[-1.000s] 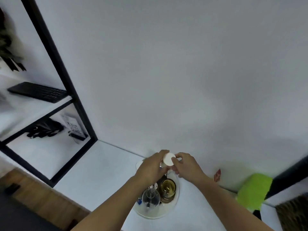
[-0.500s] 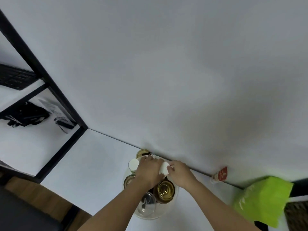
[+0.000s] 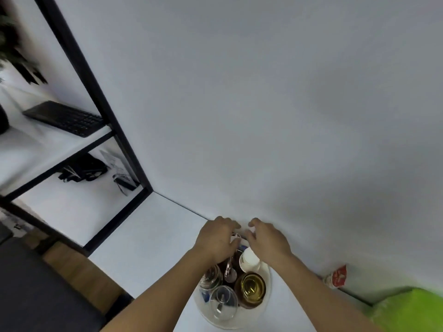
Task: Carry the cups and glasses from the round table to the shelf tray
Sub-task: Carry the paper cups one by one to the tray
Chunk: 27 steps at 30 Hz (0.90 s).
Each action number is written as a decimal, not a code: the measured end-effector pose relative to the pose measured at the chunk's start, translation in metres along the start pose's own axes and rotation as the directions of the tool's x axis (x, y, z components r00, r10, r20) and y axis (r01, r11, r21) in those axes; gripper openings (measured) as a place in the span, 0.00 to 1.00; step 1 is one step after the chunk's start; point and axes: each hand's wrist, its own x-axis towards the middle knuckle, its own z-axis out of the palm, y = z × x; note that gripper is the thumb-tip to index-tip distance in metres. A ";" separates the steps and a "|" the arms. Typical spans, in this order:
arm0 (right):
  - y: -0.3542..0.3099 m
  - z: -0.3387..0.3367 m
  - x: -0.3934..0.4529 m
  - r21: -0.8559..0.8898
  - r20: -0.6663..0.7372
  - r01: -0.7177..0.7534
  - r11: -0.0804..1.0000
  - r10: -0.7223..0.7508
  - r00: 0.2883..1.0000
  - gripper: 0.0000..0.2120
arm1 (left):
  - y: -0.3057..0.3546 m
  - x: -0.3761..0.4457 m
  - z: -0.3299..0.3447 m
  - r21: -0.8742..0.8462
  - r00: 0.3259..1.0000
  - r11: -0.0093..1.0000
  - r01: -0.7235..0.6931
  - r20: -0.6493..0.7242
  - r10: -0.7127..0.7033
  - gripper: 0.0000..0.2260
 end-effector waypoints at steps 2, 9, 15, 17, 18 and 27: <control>-0.027 -0.017 0.003 0.108 -0.033 0.057 0.993 -0.053 0.998 0.16 | -0.008 -0.009 -0.029 -0.002 0.997 0.999 0.032 -0.070 -0.032 0.19; -0.161 -0.101 -0.004 0.382 -0.204 0.444 0.810 -0.395 0.896 0.12 | -0.038 -0.070 -0.167 -0.054 0.888 0.988 0.141 -0.434 -0.151 0.19; -0.278 -0.133 -0.045 0.426 -0.298 0.734 0.529 -0.684 0.666 0.07 | -0.063 -0.166 -0.261 -0.118 0.636 0.955 0.272 -0.723 -0.270 0.17; -0.307 -0.122 -0.059 0.431 -0.264 0.774 0.464 -0.755 0.600 0.08 | -0.073 -0.204 -0.267 -0.140 0.587 0.933 0.332 -0.743 -0.321 0.17; -0.321 -0.114 -0.066 0.436 -0.245 0.786 0.438 -0.783 0.572 0.09 | -0.077 -0.225 -0.268 -0.142 0.565 0.920 0.366 -0.751 -0.341 0.17; -0.435 -0.050 -0.217 0.557 -0.100 0.817 0.148 -0.965 0.243 0.09 | -0.053 -0.450 -0.250 -0.252 0.277 0.722 0.645 -0.803 -0.528 0.16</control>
